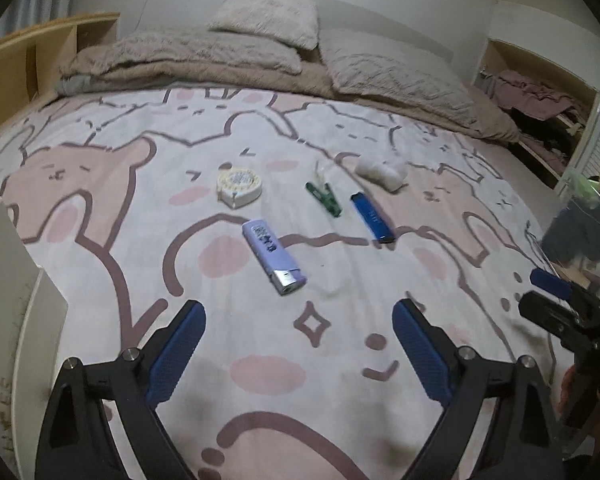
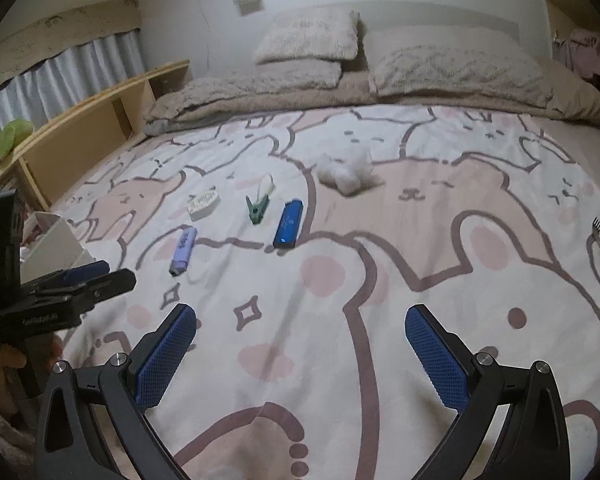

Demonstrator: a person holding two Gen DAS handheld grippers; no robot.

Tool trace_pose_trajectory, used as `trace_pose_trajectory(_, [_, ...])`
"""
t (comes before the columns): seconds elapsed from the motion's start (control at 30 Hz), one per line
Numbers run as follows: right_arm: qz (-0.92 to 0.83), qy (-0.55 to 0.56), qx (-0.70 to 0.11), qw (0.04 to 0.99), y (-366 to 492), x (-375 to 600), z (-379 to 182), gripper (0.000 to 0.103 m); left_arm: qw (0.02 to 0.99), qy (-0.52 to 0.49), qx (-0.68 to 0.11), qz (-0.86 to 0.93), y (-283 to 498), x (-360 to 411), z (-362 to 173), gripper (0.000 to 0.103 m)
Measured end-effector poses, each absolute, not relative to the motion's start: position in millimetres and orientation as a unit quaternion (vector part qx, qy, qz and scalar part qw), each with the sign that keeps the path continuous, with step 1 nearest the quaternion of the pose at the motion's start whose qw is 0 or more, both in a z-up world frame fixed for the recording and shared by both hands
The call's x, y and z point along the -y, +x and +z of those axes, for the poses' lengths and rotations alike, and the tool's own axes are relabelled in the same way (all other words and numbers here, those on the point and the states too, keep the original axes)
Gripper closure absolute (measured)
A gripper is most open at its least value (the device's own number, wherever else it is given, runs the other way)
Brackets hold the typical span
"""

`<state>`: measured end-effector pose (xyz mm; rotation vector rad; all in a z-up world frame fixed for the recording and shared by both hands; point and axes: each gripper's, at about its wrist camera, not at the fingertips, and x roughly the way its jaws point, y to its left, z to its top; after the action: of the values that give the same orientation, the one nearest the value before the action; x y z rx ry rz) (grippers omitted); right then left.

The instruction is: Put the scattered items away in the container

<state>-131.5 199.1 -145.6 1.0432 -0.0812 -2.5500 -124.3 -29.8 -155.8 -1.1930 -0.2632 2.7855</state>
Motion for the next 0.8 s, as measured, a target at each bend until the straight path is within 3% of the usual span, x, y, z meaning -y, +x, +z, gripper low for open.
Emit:
trace_pose_trajectory(0.33, [-0.888, 0.422, 0.023, 0.18, -145, -193, -175, 0.0, 0.058, -0.414, 0.076, 0.905, -159, 22, -184, 0.027])
trace_pose_trajectory(0.43, [-0.883, 0.429, 0.02, 0.19, -148, -189, -180, 0.0, 0.06, -0.425, 0.086, 0.899, -167, 22, -193, 0.039])
trace_pose_trajectory(0.6, [-0.88, 0.428, 0.005, 0.203, -153, -175, -181, 0.001, 0.055, -0.422, 0.093, 0.9, -174, 25, -195, 0.045])
trace_pose_trajectory(0.63, [-0.881, 0.427, -0.003, 0.204, -154, -170, -181, 0.004, 0.052, -0.421, 0.097, 0.9, -176, 26, -196, 0.046])
trace_pose_trajectory(0.7, [-0.882, 0.427, -0.02, 0.198, -155, -161, -182, 0.029, 0.046, -0.42, 0.103, 0.9, -180, 29, -198, 0.053])
trace_pose_trajectory(0.8, [-0.876, 0.436, -0.038, 0.2, -158, -153, -189, 0.032, 0.043, -0.418, 0.111, 0.901, -183, 32, -199, 0.057])
